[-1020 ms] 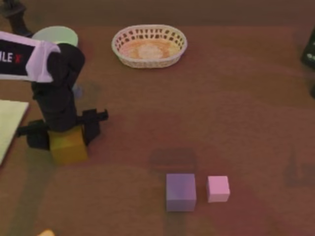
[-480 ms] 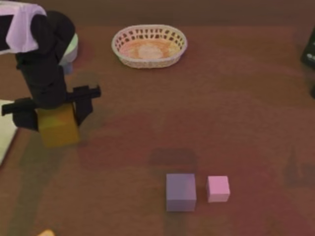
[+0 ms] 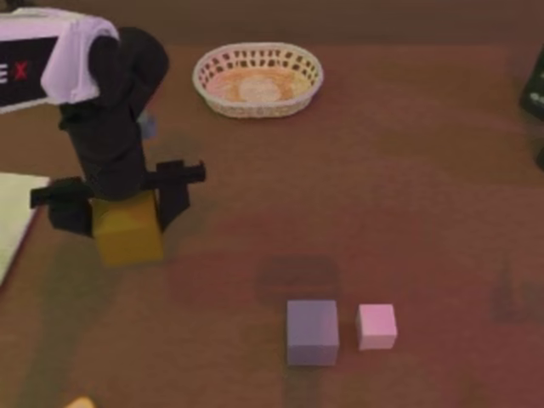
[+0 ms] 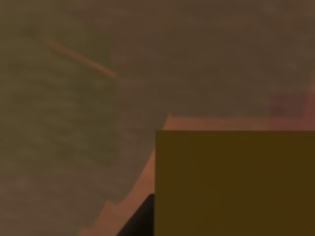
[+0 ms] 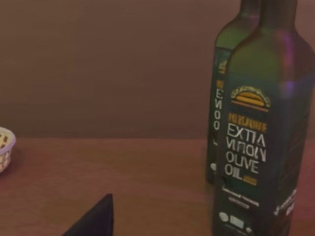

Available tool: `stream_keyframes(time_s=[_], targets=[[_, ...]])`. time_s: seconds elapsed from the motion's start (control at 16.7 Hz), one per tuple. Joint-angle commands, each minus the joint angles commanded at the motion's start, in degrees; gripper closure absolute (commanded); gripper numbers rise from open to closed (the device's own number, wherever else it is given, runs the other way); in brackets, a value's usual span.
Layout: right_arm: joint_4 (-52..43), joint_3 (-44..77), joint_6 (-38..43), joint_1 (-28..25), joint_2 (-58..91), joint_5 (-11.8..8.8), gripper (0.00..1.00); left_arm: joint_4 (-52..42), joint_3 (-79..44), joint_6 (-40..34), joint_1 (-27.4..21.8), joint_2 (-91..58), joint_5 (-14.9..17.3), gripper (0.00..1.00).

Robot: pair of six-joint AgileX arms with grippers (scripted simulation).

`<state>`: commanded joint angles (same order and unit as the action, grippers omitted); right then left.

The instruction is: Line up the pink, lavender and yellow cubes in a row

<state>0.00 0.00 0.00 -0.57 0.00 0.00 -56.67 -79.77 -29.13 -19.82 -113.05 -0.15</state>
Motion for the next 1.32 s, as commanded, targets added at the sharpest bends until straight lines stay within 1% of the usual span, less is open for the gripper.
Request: stream_keyframes(time_s=[0.36,0.48,0.9,1.32], targets=[[0.0,0.0,0.0,0.0,0.0,0.0,0.0,-0.78,5.4,-7.39,-14.84,6.11,-0.01,1.0],[0.0,0.0,0.0,0.0,0.0,0.0,0.0,-0.87,6.49,-8.89,-17.74,7.47,-0.03,1.0],[0.0,0.0,0.0,0.0,0.0,0.0,0.0,0.14,7.28,-8.95,-18.14,7.21,-0.02,1.0],[0.0,0.0,0.0,0.0,0.0,0.0,0.0,13.71,15.35,-9.24,-18.4,2.06,0.0,1.0]])
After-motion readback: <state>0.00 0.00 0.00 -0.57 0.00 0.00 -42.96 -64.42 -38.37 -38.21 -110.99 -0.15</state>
